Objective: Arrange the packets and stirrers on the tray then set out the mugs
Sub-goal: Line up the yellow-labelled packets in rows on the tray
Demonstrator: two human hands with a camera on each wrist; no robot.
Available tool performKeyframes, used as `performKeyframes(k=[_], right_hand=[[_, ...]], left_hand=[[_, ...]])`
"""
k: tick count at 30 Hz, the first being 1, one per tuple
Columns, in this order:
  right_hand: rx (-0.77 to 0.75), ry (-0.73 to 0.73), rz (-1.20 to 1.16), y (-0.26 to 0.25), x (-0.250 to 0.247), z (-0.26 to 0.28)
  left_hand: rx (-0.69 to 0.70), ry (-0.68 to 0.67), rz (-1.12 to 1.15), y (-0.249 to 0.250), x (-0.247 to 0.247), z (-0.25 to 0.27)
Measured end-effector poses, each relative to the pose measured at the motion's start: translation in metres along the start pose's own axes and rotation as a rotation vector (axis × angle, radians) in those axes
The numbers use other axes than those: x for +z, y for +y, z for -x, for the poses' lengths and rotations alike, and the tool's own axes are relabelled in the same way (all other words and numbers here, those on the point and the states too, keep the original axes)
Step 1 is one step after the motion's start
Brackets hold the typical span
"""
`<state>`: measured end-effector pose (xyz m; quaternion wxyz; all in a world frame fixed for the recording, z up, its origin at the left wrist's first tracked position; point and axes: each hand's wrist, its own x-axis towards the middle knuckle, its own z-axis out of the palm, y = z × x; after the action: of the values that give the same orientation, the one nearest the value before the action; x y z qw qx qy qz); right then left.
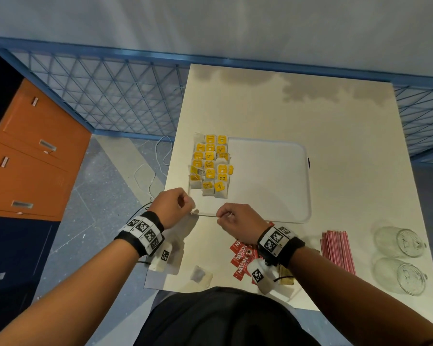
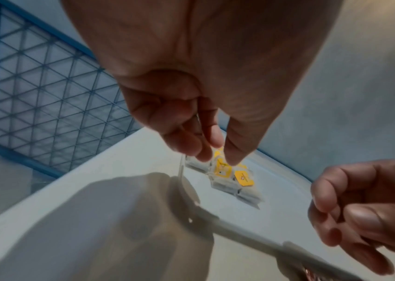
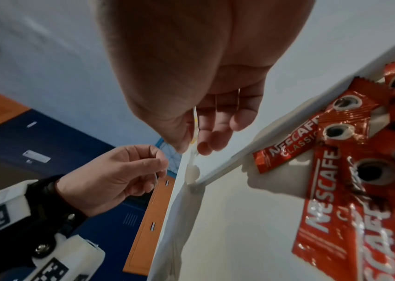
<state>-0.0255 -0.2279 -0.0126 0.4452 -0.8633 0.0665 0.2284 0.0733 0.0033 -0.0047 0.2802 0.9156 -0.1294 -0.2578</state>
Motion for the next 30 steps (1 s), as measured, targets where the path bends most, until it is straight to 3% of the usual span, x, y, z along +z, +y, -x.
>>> performKeyframes(k=[5, 11, 20, 26, 30], right_hand=[[-0.111, -0.122, 0.163, -0.008, 0.015, 0.018], [-0.205, -0.309, 0.36, -0.015, 0.038, 0.026], [-0.451, -0.454, 0.673, -0.018, 0.081, 0.027], [-0.568, -0.436, 0.8, -0.012, 0.101, 0.027], [-0.555, -0.381, 0.79, -0.007, 0.1, 0.025]], left_hand=[[0.023, -0.107, -0.058, -0.023, 0.004, 0.038], [-0.067, -0.115, -0.197, -0.046, 0.012, 0.067], [-0.096, -0.222, -0.363, -0.055, 0.035, 0.084], [-0.041, -0.177, -0.406, -0.054, 0.05, 0.093], [-0.039, -0.201, -0.331, -0.054, 0.052, 0.095]])
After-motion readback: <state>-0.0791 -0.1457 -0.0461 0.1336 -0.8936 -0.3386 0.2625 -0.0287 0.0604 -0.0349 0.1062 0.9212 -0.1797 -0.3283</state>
